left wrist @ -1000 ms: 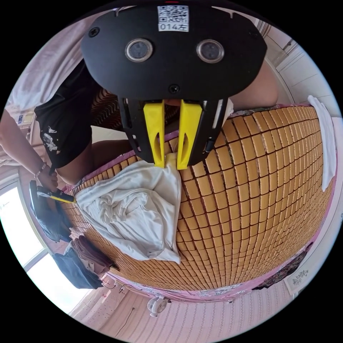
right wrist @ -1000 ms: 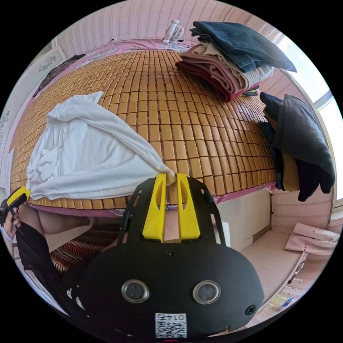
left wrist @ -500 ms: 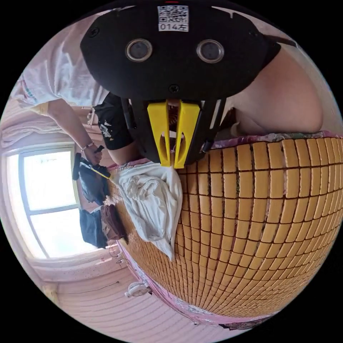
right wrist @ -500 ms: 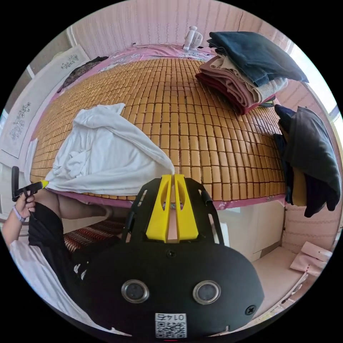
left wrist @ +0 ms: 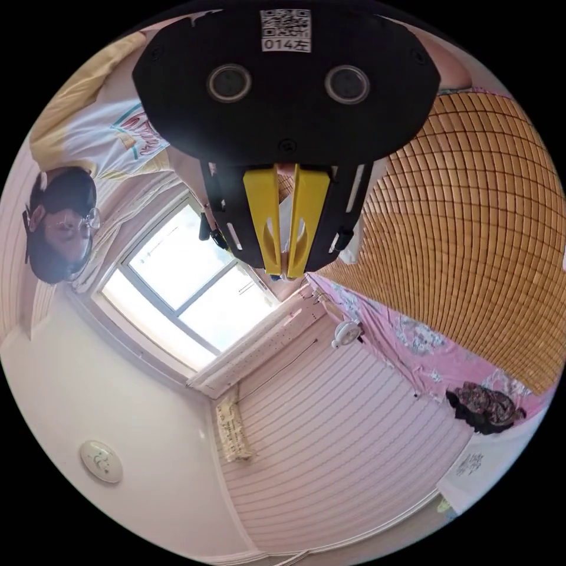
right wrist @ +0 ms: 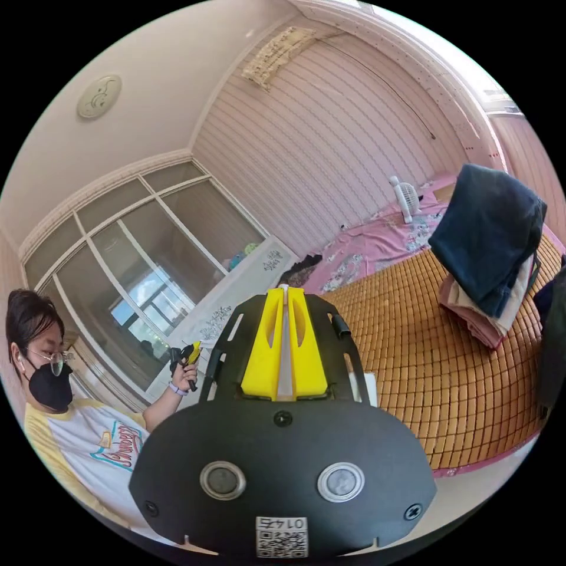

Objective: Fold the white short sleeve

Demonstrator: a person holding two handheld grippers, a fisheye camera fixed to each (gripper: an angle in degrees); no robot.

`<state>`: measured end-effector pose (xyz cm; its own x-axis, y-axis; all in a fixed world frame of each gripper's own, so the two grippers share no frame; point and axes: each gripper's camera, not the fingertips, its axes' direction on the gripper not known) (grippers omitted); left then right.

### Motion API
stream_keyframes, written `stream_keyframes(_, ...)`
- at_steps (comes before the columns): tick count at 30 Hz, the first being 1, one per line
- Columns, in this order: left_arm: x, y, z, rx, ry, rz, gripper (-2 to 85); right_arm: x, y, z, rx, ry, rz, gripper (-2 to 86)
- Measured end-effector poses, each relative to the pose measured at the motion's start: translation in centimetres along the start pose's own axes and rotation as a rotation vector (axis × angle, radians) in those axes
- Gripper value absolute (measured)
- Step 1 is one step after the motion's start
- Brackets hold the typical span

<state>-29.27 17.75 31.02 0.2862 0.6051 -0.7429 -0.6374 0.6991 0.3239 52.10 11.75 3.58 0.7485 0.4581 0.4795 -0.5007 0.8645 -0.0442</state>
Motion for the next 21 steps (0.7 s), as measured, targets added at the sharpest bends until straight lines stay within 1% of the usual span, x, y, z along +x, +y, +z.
stream_keyframes(2,2.9,-1.1,-2.8,0.077,0.022,0.077,-0.8,-2.2,-1.4,-2.7,0.078,-0.102,-0.073,0.5)
stream_keyframes(5,7.5,-1.6,-6.9,0.157,0.003,0.195,-0.8,-4.7,-2.3,-5.5,0.132,-0.167,-0.163,0.5)
stream_keyframes(7,10.0,-1.2,-9.0,0.183,-0.045,0.261,-0.8,-6.2,-2.3,-6.6,0.136,-0.165,-0.224,0.5)
stream_keyframes(8,11.6,-0.8,-10.2,0.192,-0.096,0.307,-0.8,-7.0,-2.2,-7.2,0.131,-0.158,-0.262,0.5)
stream_keyframes(10,13.7,0.0,-11.5,0.177,-0.169,0.352,-0.8,-8.1,-1.7,-8.0,0.141,-0.155,-0.302,0.4)
stream_keyframes(11,14.9,0.5,-12.4,0.179,-0.159,0.386,-0.8,-8.5,-1.3,-9.0,0.182,-0.168,-0.308,0.4)
stream_keyframes(12,16.1,1.1,-13.5,0.214,-0.101,0.416,-0.8,-8.6,-1.1,-9.5,0.203,-0.182,-0.307,0.4)
stream_keyframes(15,19.1,1.9,-16.7,0.312,-0.006,0.456,-0.8,-9.2,-0.9,-12.5,0.277,-0.313,-0.309,0.4)
stream_keyframes(17,21.3,2.2,-18.5,0.354,0.002,0.506,-0.8,-10.5,-0.6,-14.7,0.321,-0.393,-0.358,0.4)
stream_keyframes(19,23.9,2.7,-19.9,0.384,-0.011,0.602,-0.8,-11.9,-0.1,-16.4,0.382,-0.41,-0.407,0.4)
stream_keyframes(21,27.6,3.6,-21.2,0.418,-0.11,0.745,-0.7,-13.2,0.2,-17.7,0.433,-0.434,-0.451,0.4)
